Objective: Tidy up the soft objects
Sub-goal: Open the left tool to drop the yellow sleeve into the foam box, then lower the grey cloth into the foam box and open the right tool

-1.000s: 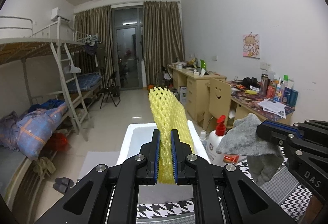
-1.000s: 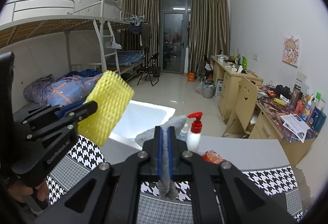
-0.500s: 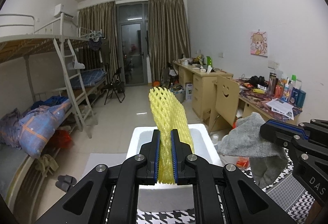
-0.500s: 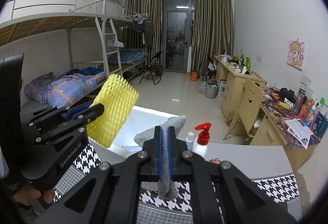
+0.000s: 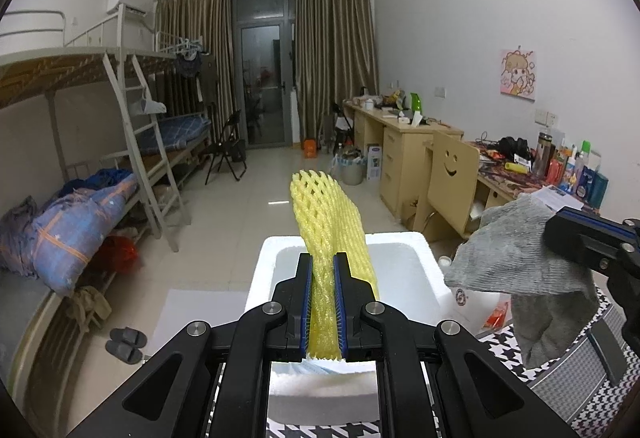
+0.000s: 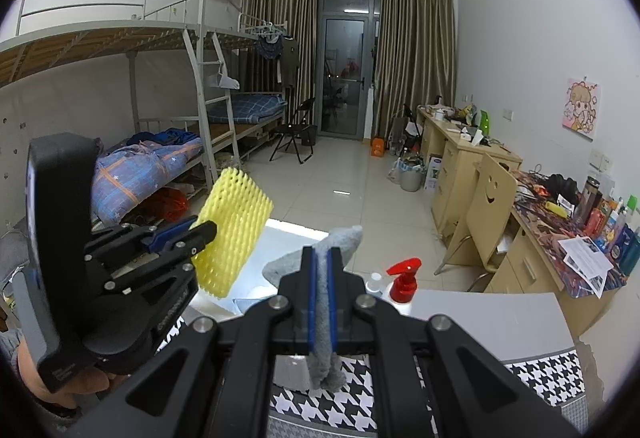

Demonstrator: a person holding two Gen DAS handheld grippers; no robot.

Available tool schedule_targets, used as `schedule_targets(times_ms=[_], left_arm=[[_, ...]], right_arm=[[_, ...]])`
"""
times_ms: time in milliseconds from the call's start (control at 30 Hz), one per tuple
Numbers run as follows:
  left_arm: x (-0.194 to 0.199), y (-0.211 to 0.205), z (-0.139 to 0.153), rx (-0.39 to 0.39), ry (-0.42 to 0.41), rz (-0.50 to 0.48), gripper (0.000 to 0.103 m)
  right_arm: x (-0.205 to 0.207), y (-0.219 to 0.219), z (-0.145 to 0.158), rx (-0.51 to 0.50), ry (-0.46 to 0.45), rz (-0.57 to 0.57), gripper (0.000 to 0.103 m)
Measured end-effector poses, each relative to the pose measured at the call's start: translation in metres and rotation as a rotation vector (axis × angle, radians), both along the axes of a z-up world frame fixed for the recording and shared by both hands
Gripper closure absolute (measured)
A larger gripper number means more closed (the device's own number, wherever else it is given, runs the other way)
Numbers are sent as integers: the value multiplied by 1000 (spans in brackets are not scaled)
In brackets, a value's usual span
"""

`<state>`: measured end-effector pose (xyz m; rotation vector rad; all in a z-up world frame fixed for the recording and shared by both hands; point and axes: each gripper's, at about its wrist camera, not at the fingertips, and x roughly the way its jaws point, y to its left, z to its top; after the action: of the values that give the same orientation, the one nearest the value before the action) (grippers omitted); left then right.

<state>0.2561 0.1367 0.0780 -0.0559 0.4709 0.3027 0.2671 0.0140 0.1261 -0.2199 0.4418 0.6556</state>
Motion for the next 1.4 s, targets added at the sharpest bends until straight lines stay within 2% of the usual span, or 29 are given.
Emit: schedule_targets(times_ms=[133,167,233,267,300,433,600,1100,1400], left_arm=[[11,6,-5,-16,22,-11,90],[13,7,-7,-13,28,-8,86],[17,12,-11,-10,43,8,62],[18,14,-12,-14,43,14,39],[16,16,-13,-21,34,22,29],[11,23,-14,-25,21,45,23],[3,28,-10,-11,-2,82,8],[-28,55,-9,-1,-15,171,6],[-44,57,-10,-1,-26,170,6]], right_arm=[[5,5,2,-8,-1,-1,95],[6,6,2,-9,-3,-2,96],[11,8,2,-9,-1,-10,96],[12,9,2,-9,1,-11,95],[15,10,2,-9,6,-12,95],[18,14,1,-12,14,-11,95],[16,21,1,-20,13,2,95],[19,46,-1,-26,28,40,95],[31,64,-16,-56,64,34,95]])
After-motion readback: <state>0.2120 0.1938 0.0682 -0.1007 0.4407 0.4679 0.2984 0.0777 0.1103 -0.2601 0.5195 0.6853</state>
